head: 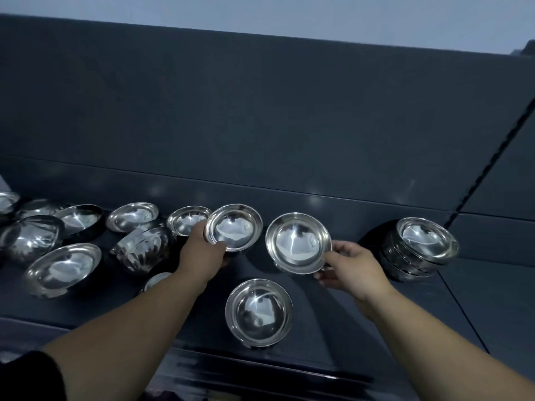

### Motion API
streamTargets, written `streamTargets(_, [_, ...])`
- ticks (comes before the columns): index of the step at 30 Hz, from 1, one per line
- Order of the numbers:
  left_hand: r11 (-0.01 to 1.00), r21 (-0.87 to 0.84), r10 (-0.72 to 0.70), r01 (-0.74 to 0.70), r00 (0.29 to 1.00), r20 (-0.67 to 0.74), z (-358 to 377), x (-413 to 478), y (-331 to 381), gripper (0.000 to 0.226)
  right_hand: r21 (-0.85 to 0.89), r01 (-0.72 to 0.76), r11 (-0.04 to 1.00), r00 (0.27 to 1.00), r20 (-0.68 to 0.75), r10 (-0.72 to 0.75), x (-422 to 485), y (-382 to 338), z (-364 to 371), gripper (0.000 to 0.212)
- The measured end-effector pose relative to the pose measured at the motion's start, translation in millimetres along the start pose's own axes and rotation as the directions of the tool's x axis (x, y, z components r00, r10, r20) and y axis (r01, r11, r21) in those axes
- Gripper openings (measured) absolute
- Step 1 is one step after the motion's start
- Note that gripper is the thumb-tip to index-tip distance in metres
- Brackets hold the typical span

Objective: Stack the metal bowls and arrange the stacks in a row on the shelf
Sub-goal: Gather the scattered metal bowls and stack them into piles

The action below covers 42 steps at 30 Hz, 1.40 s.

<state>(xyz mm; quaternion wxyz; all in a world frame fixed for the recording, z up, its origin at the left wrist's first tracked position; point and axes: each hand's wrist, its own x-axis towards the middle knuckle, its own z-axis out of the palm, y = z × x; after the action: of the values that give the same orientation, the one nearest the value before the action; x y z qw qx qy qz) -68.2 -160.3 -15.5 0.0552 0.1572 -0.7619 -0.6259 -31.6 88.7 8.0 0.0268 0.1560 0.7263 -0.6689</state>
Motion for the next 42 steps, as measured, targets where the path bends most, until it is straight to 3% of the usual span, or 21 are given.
streamTargets(4, [0.986,0.12,0.113,-0.117,0.993,0.042,-21.9,-17.9,2.0,0.051,0.031,0.03,0.999,0.999,0.023,-0.031,-15.5,-16.7,-10.0,0.017])
streamTargets(8, [0.971,0.219,0.056,-0.095,0.982,0.178,-37.2,-41.3,5.9,0.06,0.089,0.031,0.996,1.0,-0.005,-0.03,-20.3,-23.9,-18.9,0.016])
streamTargets(11, [0.95,0.294,0.024,-0.102,0.966,0.258,-36.4,-57.2,5.3,0.053,0.083,0.019,0.996,1.0,0.007,-0.02,-23.0,-23.7,-16.8,0.015])
streamTargets(17, [0.847,0.497,0.037,-0.189,0.953,0.3,-31.8,-79.0,-3.8,0.058,-0.018,-0.017,1.0,0.992,0.123,0.019,-34.6,-16.4,-4.9,0.011])
streamTargets(21, [0.873,0.467,0.007,-0.136,0.964,0.267,-32.1,-82.2,-10.3,0.051,-0.104,-0.039,0.994,0.979,0.193,0.058,-37.2,-9.8,0.5,0.011])
streamTargets(24, [0.956,0.292,-0.102,0.021,0.959,0.265,-30.8,-84.2,-15.1,0.038,-0.15,-0.055,0.987,0.972,0.22,0.088,-36.4,-4.6,4.5,0.011])
streamTargets(28, [0.975,0.172,-0.192,0.144,0.932,0.307,-31.2,-87.9,-21.5,0.035,-0.19,-0.045,0.981,0.973,0.213,0.086,-34.0,-0.5,8.1,0.013])
streamTargets(42, [0.958,0.007,-0.266,0.287,0.877,0.399,-29.7,-103.0,-22.1,0.026,-0.361,-0.008,0.933,0.972,0.217,0.092,-26.9,13.6,26.9,0.015])
